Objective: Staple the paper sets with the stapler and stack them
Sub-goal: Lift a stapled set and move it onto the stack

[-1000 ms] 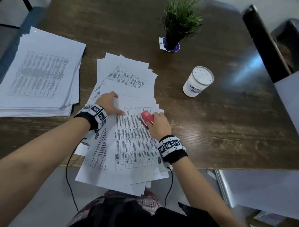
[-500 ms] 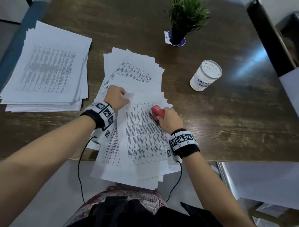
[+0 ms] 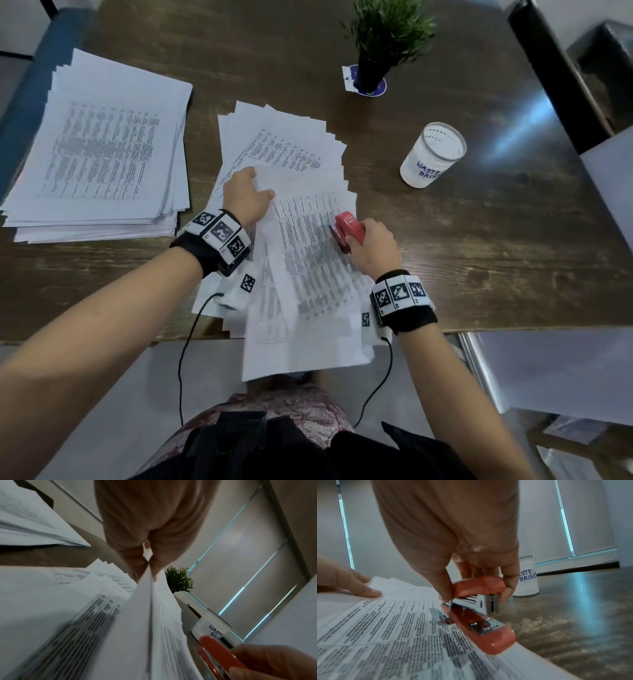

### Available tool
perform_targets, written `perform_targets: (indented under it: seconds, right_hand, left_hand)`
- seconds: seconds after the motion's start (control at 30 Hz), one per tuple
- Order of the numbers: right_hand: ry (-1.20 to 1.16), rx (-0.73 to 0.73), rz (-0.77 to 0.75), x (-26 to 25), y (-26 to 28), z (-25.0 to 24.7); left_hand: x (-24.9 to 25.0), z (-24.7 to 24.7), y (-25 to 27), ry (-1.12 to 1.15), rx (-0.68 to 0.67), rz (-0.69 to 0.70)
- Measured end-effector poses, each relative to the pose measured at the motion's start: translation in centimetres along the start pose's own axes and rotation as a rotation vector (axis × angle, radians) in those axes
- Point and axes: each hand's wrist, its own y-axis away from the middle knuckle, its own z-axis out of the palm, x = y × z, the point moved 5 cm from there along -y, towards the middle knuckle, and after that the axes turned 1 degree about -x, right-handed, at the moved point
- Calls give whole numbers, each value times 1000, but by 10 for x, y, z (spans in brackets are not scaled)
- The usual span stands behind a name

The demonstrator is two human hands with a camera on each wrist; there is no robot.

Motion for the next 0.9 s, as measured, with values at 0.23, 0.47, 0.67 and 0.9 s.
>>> perform_targets:
  seconds: [0.23,0.47,0.67,0.9]
  right_hand:
    - [33,-17,-20,-4,6,6]
    - [75,-102,-9,-2,14,35]
    - [109,-68,-27,-2,22,49]
    - [136,2,-82,4,26,58]
  left_hand:
    - [-39,12,33,-141,-164,-43]
    - [-68,22,59,-221,-255,75]
    - [-62,38,79,-301,-311,119]
    - [-57,48,91,-699,-196,331]
